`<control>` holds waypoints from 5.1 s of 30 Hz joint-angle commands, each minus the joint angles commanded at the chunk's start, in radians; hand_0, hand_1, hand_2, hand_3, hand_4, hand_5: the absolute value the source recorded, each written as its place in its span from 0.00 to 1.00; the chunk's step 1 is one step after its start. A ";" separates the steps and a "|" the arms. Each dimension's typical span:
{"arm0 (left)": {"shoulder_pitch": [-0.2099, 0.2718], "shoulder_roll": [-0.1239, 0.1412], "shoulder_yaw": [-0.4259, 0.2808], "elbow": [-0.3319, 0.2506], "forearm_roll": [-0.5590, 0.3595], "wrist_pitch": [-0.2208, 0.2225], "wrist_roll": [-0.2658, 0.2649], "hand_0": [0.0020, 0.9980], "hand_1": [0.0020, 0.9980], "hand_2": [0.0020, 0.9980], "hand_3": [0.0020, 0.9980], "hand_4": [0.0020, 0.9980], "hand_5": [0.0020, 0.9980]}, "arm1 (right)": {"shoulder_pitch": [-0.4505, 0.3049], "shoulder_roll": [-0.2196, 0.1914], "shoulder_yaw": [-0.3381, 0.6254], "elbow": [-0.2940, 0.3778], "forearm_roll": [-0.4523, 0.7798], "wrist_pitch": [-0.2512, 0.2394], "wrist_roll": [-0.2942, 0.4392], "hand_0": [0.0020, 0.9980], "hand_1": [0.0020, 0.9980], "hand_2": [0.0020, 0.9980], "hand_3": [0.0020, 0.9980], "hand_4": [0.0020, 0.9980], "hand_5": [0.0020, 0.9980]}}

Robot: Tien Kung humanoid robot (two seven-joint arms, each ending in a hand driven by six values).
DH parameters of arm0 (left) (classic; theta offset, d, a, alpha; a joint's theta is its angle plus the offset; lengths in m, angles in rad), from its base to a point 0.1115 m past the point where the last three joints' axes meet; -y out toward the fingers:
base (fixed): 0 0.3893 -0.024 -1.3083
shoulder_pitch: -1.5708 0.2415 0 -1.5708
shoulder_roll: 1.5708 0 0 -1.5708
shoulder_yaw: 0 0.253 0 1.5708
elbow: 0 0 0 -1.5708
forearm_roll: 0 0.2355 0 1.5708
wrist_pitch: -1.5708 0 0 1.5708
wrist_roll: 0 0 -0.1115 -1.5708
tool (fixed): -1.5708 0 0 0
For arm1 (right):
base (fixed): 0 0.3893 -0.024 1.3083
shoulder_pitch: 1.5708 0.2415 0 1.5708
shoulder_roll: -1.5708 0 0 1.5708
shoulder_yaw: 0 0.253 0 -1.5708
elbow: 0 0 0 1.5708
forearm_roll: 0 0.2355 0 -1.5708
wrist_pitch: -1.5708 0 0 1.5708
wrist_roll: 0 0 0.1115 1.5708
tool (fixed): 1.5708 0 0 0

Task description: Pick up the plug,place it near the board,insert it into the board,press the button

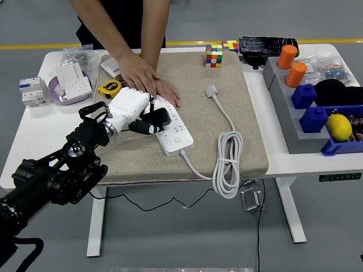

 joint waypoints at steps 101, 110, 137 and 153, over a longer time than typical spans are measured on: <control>-0.024 0.019 0.016 0.073 -0.004 -0.051 -0.050 0.80 0.93 0.90 0.91 0.95 0.52 | 0.003 -0.001 0.007 0.003 0.014 0.007 0.006 0.90 0.84 0.80 0.81 1.00 0.97; 0.021 0.044 -0.080 -0.013 -0.125 -0.117 -0.078 0.95 1.00 0.99 0.97 1.00 1.00 | -0.001 0.002 0.014 0.002 0.012 0.007 0.006 0.90 0.84 0.80 0.80 1.00 0.97; 0.511 0.082 -0.598 -0.831 -1.085 -0.195 0.115 0.91 0.97 0.96 0.96 1.00 1.00 | -0.008 0.011 0.044 -0.004 0.002 0.003 0.005 0.90 0.84 0.80 0.81 1.00 0.98; 0.680 0.089 -0.607 -0.908 -0.793 -0.296 0.233 0.92 0.95 0.93 0.94 1.00 1.00 | -0.019 0.013 0.063 -0.002 -0.007 0.004 0.004 0.90 0.84 0.80 0.81 1.00 0.98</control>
